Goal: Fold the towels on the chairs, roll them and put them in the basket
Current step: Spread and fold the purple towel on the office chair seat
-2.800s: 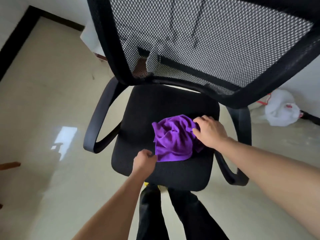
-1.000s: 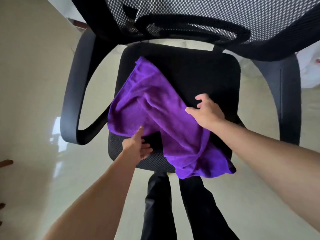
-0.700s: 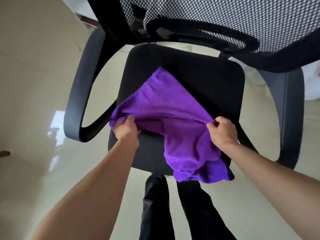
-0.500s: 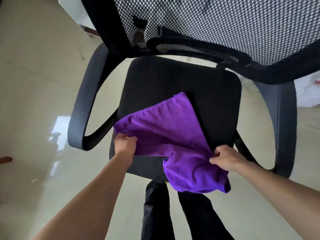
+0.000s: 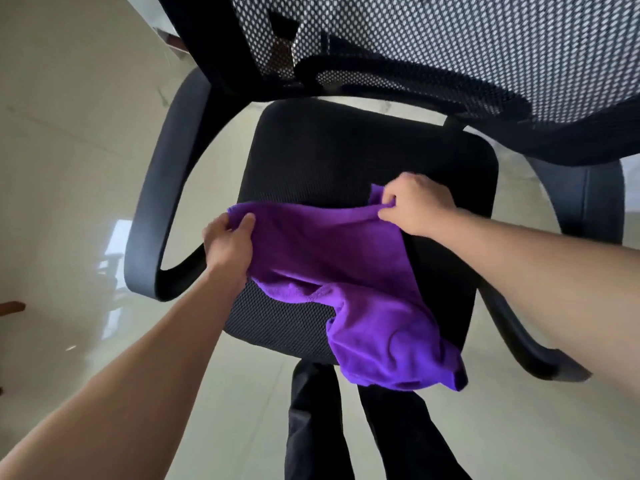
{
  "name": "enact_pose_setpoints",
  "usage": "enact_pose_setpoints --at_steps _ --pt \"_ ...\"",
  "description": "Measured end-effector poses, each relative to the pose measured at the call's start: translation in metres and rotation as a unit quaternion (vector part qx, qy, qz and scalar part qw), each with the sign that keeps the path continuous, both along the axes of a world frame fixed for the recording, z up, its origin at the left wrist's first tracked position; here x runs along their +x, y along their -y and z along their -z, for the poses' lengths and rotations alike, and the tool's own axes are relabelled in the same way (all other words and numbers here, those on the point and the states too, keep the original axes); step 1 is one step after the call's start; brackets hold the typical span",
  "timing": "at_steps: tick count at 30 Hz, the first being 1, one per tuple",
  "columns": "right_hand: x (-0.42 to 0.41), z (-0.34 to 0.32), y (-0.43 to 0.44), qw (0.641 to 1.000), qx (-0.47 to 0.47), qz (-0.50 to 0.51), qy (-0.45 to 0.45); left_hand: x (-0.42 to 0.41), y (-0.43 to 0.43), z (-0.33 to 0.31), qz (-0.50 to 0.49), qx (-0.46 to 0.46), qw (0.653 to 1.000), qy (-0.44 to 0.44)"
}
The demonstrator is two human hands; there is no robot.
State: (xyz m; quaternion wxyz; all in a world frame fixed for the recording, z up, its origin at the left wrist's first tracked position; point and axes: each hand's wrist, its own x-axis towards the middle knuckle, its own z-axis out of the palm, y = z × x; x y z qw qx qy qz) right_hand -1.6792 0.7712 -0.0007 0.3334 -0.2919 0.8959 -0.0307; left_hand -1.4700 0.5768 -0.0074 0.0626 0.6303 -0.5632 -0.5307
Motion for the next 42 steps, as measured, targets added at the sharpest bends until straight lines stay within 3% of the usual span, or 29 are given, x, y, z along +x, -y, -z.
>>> enact_pose_setpoints --at_steps 3,6,8,11,14,18,25,30,34,38,40,42 --pt "0.001 -0.003 -0.050 0.991 -0.002 0.136 -0.006 -0.007 0.012 -0.006 0.126 -0.082 0.988 0.026" --pt "-0.004 -0.007 -0.084 0.972 -0.071 0.224 -0.021 -0.029 0.013 -0.008 0.222 -0.126 0.966 0.047" --pt "-0.014 -0.008 -0.091 0.953 -0.134 0.265 -0.054 -0.049 0.020 -0.006 0.181 -0.103 0.977 0.037" --pt "-0.033 -0.008 -0.091 0.923 -0.170 0.340 -0.056 -0.077 0.038 0.000 0.058 0.014 0.998 0.000" --pt "-0.046 0.001 -0.090 0.896 -0.168 0.411 -0.020 -0.096 0.050 0.002 0.038 0.053 0.998 0.013" --pt "-0.060 0.021 -0.077 0.839 -0.184 0.511 0.007 -0.128 0.059 0.011 0.056 0.039 0.998 0.009" --pt "-0.086 0.061 -0.070 0.827 -0.145 0.542 -0.033 -0.167 0.056 0.043 0.079 0.009 0.997 0.011" --pt "-0.064 0.047 -0.072 0.812 -0.157 0.562 0.012 -0.145 0.034 0.034 0.046 -0.030 0.997 0.062" --pt "-0.001 0.023 -0.085 0.740 -0.135 0.639 0.160 -0.090 -0.001 0.014 0.004 0.090 0.992 0.087" --pt "0.062 0.018 -0.082 0.770 -0.107 0.589 0.219 -0.045 -0.059 0.011 0.025 0.200 0.977 0.063" --pt "0.073 0.018 -0.077 0.755 -0.124 0.603 0.223 -0.034 -0.074 0.013 0.031 0.195 0.978 0.064" --pt "0.072 0.018 -0.075 0.713 -0.138 0.646 0.235 -0.030 -0.077 0.014 0.010 0.167 0.984 0.054"
